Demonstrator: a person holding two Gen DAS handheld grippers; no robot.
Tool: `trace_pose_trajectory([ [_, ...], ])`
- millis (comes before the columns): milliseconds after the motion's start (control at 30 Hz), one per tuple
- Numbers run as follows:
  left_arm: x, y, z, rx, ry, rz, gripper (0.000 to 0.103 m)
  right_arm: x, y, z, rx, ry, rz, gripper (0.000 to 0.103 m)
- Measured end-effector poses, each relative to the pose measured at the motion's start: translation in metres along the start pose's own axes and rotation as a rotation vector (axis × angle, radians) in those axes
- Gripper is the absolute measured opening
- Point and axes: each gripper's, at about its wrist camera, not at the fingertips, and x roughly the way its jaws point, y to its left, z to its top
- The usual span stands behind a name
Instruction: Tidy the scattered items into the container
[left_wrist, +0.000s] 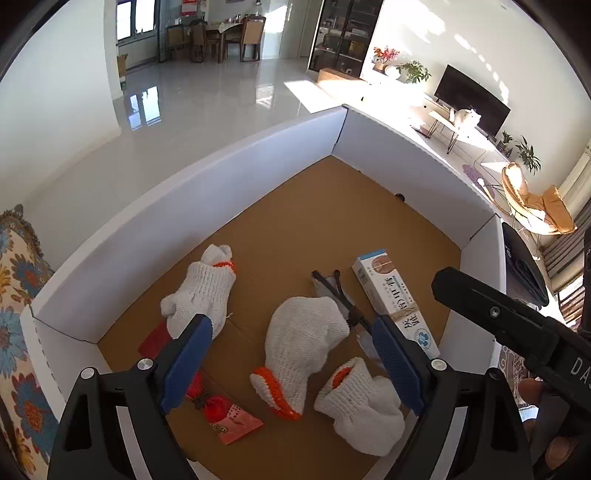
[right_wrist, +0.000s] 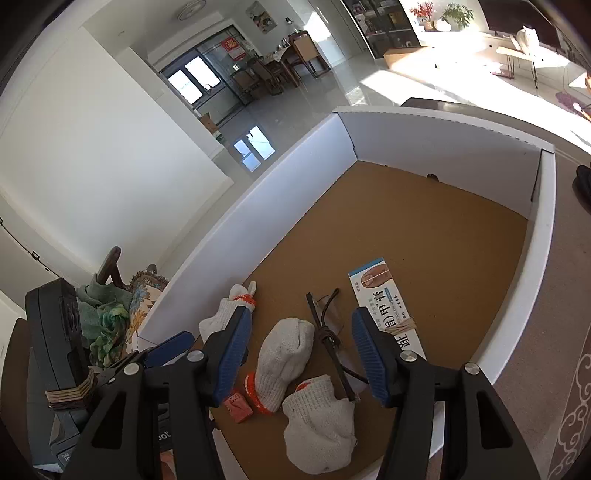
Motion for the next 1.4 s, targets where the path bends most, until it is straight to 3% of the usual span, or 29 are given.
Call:
trace_pose_trajectory([
  [100,-0.047,-0.052,-0.018,0.138,-0.11,0.006,0.088,-0.068,-0.014,-0.028,-0.04,-0.163,-0.004,0.058],
  [200,-0.078,-0.111,-0.048,0.278,-0.163,-0.101,0.089,-0.143,-0.047,-0.067,-0.034,-0.299,-0.055,0.059],
  [300,-0.089,-0.167,-0.093,0.359,-0.128,-0.236,0.089,-0.208,-0.094,-0.115,-0.001,-0.355,-0.205,0.059],
  [367,-0.078,-0.203,-0.127,0.401,-0.07,-0.343,0.09,-0.242,-0.13,-0.154,0.026,-0.366,-0.34,0.059],
  [433,-0.056,-0.235,-0.163,0.442,-0.009,-0.403,0.09,-0.265,-0.165,-0.195,0.05,-0.349,-0.469,0.059],
  [533,-0.014,-0.28,-0.205,0.505,0.082,-0.407,0.09,-0.281,-0.217,-0.248,0.085,-0.247,-0.659,0.059],
  [633,0.009,-0.299,-0.234,0.553,0.096,-0.37,0.09,-0.285,-0.245,-0.281,0.137,-0.198,-0.704,0.059],
  [700,0.008,-0.302,-0.247,0.593,0.035,-0.345,0.091,-0.285,-0.253,-0.294,0.152,-0.186,-0.722,0.059],
  [800,0.009,-0.305,-0.249,0.628,0.042,-0.337,0.096,-0.279,-0.258,-0.296,0.173,-0.165,-0.727,0.059],
  [833,0.011,-0.306,-0.249,0.639,0.051,-0.341,0.103,-0.279,-0.257,-0.297,0.179,-0.171,-0.722,0.059],
  [1000,0.013,-0.313,-0.252,0.669,0.058,-0.309,0.103,-0.27,-0.254,-0.295,0.161,-0.142,-0.769,0.064],
  [1400,0.015,-0.314,-0.253,0.669,0.056,-0.309,0.103,-0.268,-0.253,-0.296,0.167,-0.141,-0.757,0.069],
])
